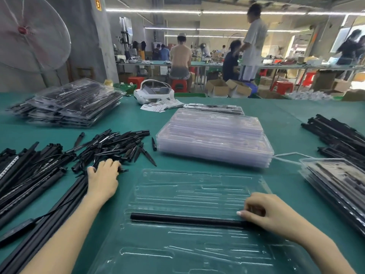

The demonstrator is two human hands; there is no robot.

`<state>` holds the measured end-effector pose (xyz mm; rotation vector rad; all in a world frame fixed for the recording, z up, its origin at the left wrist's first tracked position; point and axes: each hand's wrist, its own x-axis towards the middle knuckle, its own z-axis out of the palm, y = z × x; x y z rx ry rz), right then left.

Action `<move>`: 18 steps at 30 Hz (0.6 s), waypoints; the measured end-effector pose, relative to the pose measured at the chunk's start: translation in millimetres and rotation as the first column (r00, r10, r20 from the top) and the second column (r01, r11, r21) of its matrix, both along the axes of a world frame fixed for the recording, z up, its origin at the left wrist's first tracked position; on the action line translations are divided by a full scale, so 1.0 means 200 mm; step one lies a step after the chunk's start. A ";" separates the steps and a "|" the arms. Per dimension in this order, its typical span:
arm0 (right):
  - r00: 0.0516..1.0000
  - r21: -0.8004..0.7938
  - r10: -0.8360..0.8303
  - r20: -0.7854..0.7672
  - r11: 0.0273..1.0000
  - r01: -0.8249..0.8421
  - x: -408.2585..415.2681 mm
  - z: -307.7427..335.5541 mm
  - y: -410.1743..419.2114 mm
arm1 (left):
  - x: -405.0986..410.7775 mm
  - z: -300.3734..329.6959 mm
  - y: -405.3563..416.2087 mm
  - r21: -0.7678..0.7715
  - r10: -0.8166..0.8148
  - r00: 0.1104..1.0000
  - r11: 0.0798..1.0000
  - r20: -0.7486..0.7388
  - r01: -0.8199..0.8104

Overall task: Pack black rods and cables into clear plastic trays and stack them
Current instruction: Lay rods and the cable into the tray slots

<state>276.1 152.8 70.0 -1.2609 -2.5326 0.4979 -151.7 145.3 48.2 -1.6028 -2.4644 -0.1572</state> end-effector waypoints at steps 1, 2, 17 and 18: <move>1.000 0.003 -0.001 0.005 1.000 0.001 0.00 0.00 0.00 | -0.01 0.01 0.01 0.034 -0.011 1.000 0.999 -0.009 0.011; 1.000 0.005 -0.005 0.008 1.000 0.005 0.00 0.00 0.00 | -0.01 0.03 0.02 0.077 -0.035 0.999 0.996 0.000 0.035; 0.996 -0.023 -0.033 -0.089 0.999 0.031 0.01 -0.02 0.01 | 1.08 0.23 -0.42 0.438 -0.676 0.170 0.627 0.717 0.644; 0.994 -0.023 -0.037 -0.101 0.999 0.035 0.01 -0.02 0.01 | 1.10 0.17 -0.43 0.379 -0.717 0.258 0.597 0.648 0.707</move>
